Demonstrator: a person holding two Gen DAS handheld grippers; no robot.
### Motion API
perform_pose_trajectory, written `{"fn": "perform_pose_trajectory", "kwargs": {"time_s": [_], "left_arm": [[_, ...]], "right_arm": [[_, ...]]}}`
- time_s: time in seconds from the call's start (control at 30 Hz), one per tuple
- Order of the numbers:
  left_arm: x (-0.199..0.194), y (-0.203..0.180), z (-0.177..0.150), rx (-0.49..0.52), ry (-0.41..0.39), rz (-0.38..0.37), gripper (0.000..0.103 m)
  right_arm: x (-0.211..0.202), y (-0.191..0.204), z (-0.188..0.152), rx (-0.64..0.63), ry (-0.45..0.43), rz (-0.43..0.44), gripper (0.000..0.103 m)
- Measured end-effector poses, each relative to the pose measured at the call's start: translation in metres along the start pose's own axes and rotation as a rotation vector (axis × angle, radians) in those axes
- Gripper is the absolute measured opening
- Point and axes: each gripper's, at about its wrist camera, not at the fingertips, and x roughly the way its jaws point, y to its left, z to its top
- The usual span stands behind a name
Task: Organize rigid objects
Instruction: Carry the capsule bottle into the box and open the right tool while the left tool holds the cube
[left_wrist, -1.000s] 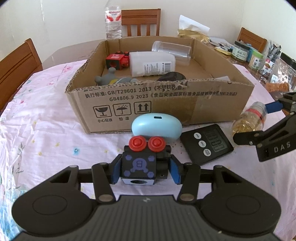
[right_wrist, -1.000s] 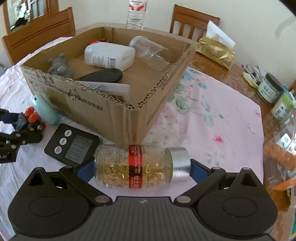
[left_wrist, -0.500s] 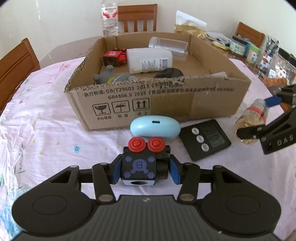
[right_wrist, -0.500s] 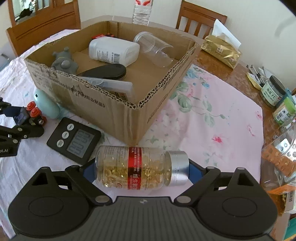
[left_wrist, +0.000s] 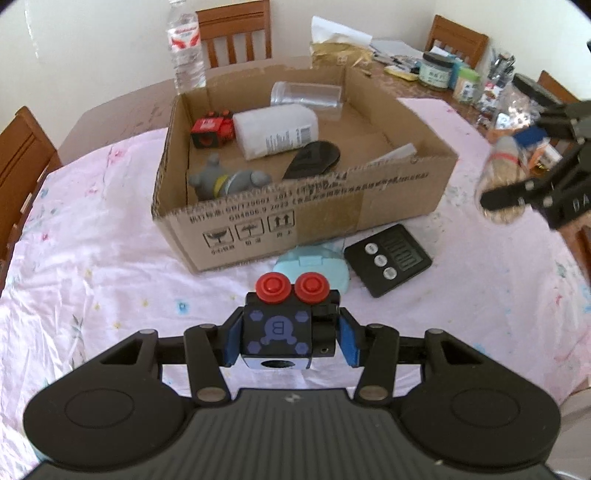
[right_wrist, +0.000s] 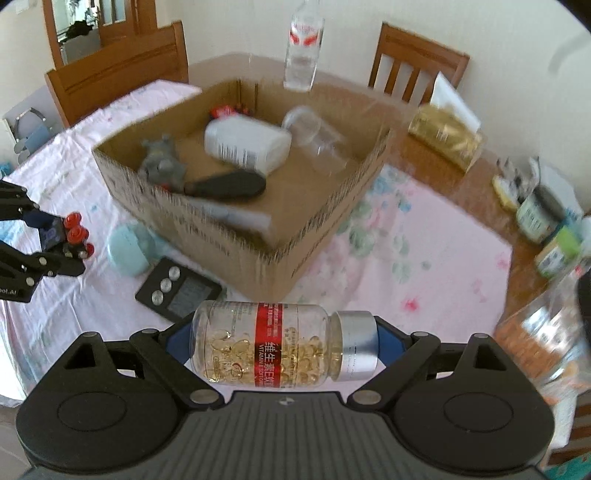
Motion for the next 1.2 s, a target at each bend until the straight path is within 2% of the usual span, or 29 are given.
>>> {"fn": "perform_pose_trajectory", "kwargs": {"time_s": [0.3,0.53,0.67,0.77,0.83,1.2], "left_arm": [[-0.023,0.006,0.011,0.024,-0.053,-0.021,0.050],[-0.036,0.016,0.017,-0.003,-0.091,0.000,0.050],[-0.042,0.021,0.018,-0.008,-0.106,0.009,0.050],[-0.043,0.023,0.020,-0.013,-0.113,0.014,0.050],[-0.043,0.025,0.021,-0.014,-0.117,0.017,0.050],[-0.037,0.029,0.040,0.010,-0.134,0.004,0.050]], "right_arm": [[-0.001,-0.001,0.060,-0.084,-0.110,0.012,0.096],[0.037,0.004,0.089,-0.140,-0.081,0.041,0.096],[0.056,0.009,0.094,-0.149,-0.054,0.046,0.096],[0.062,0.011,0.095,-0.147,-0.067,0.027,0.103],[0.061,0.010,0.095,-0.132,-0.070,0.033,0.103],[0.023,0.011,0.083,0.042,-0.068,0.039,0.103]]}}
